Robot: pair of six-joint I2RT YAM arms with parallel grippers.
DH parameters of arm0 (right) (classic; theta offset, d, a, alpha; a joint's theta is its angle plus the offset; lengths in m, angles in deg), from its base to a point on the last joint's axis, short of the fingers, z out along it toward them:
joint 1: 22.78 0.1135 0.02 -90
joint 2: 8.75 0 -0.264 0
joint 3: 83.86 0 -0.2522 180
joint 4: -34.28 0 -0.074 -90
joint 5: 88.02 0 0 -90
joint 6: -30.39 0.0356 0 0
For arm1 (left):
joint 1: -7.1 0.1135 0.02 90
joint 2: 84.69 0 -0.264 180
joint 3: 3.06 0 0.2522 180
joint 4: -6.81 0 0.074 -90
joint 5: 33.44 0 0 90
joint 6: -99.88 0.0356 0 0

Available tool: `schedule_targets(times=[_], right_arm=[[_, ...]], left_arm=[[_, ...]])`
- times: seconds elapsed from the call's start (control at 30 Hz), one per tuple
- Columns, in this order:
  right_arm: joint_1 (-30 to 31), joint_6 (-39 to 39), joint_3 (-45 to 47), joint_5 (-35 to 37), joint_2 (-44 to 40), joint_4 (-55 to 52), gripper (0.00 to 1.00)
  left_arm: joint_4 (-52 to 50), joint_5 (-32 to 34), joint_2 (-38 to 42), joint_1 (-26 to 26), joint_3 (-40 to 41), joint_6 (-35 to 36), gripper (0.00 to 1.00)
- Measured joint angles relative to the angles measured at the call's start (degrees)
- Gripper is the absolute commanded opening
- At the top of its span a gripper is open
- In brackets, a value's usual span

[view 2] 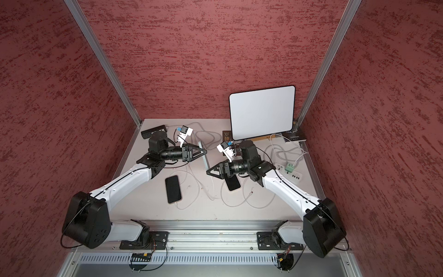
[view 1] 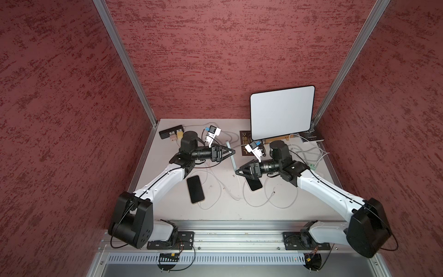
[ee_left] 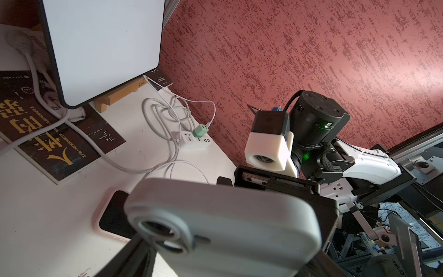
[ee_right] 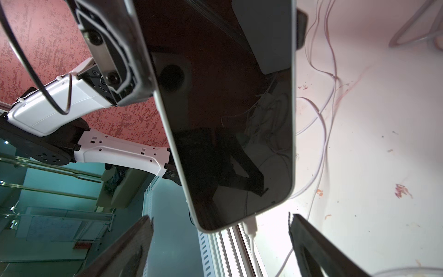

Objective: Unplug the charging cable from the phone
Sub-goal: Pick up the phone at the center of the board, then remove the charging cable from the phone.

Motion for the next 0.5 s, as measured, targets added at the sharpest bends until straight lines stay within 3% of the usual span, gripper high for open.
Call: schedule_targets(times=[0.37,0.5], right_arm=[[2.8,-4.61,0.02,2.29,0.98,-3.69,0.69],[3.13,-5.42,0.02,3.13,1.38,-4.15,0.57]], left_arm=[[0.02,1.33,0.0,1.31,0.0,-1.33,0.06],[0.04,1.42,0.0,1.31,0.0,-1.55,0.06]])
